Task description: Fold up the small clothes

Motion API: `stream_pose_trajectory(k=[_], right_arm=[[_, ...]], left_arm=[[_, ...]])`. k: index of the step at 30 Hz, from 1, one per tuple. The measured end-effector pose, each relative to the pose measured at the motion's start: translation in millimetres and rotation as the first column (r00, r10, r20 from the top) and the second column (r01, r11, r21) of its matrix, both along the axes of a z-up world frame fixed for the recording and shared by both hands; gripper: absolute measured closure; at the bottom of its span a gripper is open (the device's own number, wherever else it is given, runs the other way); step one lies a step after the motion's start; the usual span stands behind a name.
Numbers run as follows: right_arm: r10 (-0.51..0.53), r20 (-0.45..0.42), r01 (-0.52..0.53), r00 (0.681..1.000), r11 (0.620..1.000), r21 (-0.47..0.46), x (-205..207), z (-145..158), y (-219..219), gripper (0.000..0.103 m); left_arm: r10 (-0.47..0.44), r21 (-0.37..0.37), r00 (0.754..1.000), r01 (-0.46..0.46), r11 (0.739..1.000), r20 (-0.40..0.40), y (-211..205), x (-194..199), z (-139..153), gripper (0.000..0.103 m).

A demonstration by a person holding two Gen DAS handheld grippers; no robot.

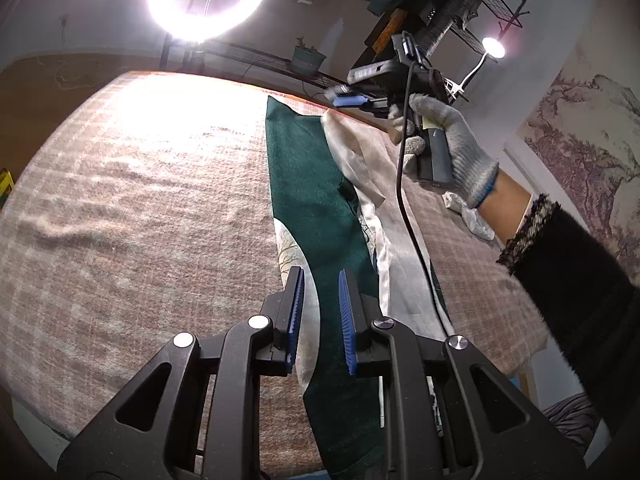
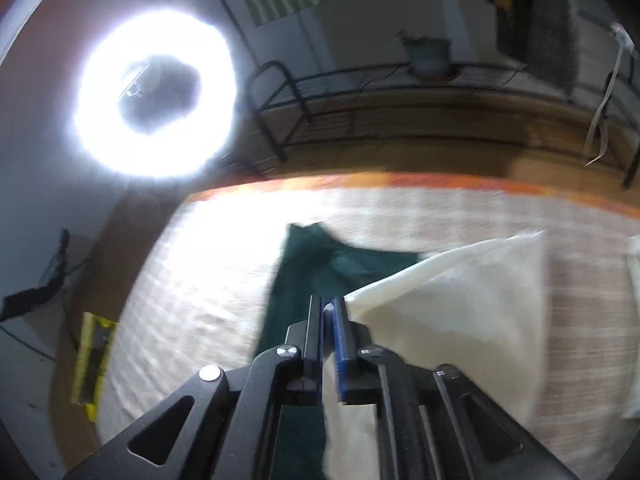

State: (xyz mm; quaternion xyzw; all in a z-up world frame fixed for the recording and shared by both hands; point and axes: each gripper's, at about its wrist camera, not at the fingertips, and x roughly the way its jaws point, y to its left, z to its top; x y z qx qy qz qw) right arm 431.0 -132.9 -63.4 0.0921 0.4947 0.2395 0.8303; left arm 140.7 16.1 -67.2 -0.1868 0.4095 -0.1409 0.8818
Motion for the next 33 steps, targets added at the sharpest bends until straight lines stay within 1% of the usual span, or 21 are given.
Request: stream_pose_trajectory(k=[1, 3, 5, 7, 8, 9, 11, 13, 17, 18, 19, 20, 21, 22, 24, 25, 26, 27, 28, 30, 33], right_arm=[[0.026, -0.018, -0.025, 1.000, 0.998, 0.054, -1.7, -0.1, 5.2, 0.075], [0.047, 0.025, -0.048, 0.999, 0.995, 0.086, -15.3, 8.2, 5.3, 0.072], [0.067, 0.069, -0.069, 0.995, 0.997, 0.033, -33.2, 16.2, -1.8, 0.072], [0.043, 0.070, -0.042, 0.997, 0.999, -0.021, -47.8, 15.7, -17.2, 0.069], [0.025, 0.053, -0.024, 0.998, 0.999, -0.030, -57.1, 11.3, -28.0, 0.065], [-0.008, 0.028, 0.009, 1.000, 0.999, -0.033, -67.8, 3.4, -42.0, 0.058], [-0.072, -0.016, 0.072, 0.997, 0.997, -0.024, -83.6, -14.1, -67.0, 0.057], [-0.137, -0.097, 0.141, 0.986, 0.989, 0.035, -99.1, -41.2, -89.1, 0.057], [-0.169, -0.174, 0.191, 0.970, 0.975, 0.117, -112.3, -73.6, -98.8, 0.057], [-0.166, -0.171, 0.190, 0.971, 0.972, 0.140, -113.5, -77.8, -95.9, 0.065], [-0.157, -0.152, 0.179, 0.976, 0.972, 0.150, -113.7, -78.5, -90.8, 0.075], [-0.144, -0.137, 0.164, 0.980, 0.976, 0.146, -112.1, -76.9, -83.2, 0.092], [-0.118, -0.114, 0.133, 0.986, 0.983, 0.129, -110.2, -74.1, -73.8, 0.097], [-0.079, -0.086, 0.088, 0.993, 0.991, 0.105, -110.4, -69.8, -61.7, 0.097], [0.064, -0.022, -0.064, 0.998, 0.998, 0.014, -120.4, -56.2, -30.0, 0.097], [0.127, 0.002, -0.127, 0.992, 0.991, -0.042, -127.1, -50.3, -16.5, 0.091], [0.200, 0.023, -0.195, 0.980, 0.972, -0.130, -136.6, -43.4, -1.5, 0.084], [0.224, 0.034, -0.216, 0.974, 0.961, -0.173, -141.9, -39.3, 4.1, 0.068], [0.242, 0.049, -0.228, 0.969, 0.954, -0.193, -147.3, -34.2, 5.4, 0.067], [0.245, 0.062, -0.231, 0.968, 0.957, -0.173, -156.7, -21.0, -6.4, 0.068], [0.158, 0.060, -0.152, 0.986, 0.984, -0.095, -167.5, -0.3, -46.2, 0.067]], left_arm=[[-0.002, -0.005, 1.000, 0.002, 1.000, -0.005, -0.3, 0.6, -0.3, 0.088], [-0.006, -0.011, 1.000, 0.006, 1.000, -0.009, -0.8, 0.4, -1.1, 0.088], [-0.011, -0.021, 1.000, 0.010, 1.000, -0.018, -1.0, 0.3, -2.4, 0.088], [-0.017, -0.043, 0.999, 0.016, 0.999, -0.033, -1.6, 0.1, -3.6, 0.088], [-0.019, -0.054, 0.999, 0.017, 0.998, -0.038, -1.6, -0.4, -3.5, 0.088], [-0.021, -0.064, 0.999, 0.018, 0.998, -0.038, -1.7, -1.8, -2.3, 0.088], [-0.023, -0.066, 0.999, 0.021, 0.998, -0.026, -2.3, -5.2, 1.1, 0.088], [-0.023, -0.053, 1.000, 0.023, 0.998, -0.004, -3.5, -9.4, 5.7, 0.088], [-0.004, -0.028, 1.000, 0.005, 1.000, 0.016, -2.6, -13.6, 8.6, 0.088], [0.003, -0.026, 1.000, -0.002, 1.000, 0.017, -2.0, -13.6, 8.5, 0.088], [0.008, -0.023, 1.000, -0.007, 1.000, 0.017, -1.7, -13.6, 8.5, 0.088], [0.012, -0.018, 1.000, -0.012, 1.000, 0.019, -1.7, -13.3, 8.6, 0.088], [0.014, -0.011, 1.000, -0.014, 1.000, 0.023, -2.4, -12.8, 8.7, 0.088], [0.014, -0.003, 1.000, -0.014, 1.000, 0.027, -3.8, -13.1, 9.1, 0.088], [0.010, 0.026, 0.999, -0.011, 1.000, 0.034, -7.8, -12.1, 8.7, 0.088], [0.007, 0.034, 0.999, -0.008, 0.999, 0.033, -9.3, -11.2, 7.6, 0.088], [0.003, 0.037, 1.000, -0.005, 0.999, 0.030, -10.4, -10.7, 6.3, 0.088], [0.000, 0.039, 1.000, -0.001, 0.999, 0.027, -11.2, -10.9, 4.7, 0.088], [-0.006, 0.043, 1.000, 0.005, 0.999, 0.023, -12.2, -11.3, 3.2, 0.088], [-0.020, 0.050, 1.000, 0.019, 0.999, 0.015, -13.0, -12.1, -0.3, 0.088], [-0.021, 0.048, 1.000, 0.022, 0.999, -0.015, -11.7, -16.5, -8.2, 0.088]])
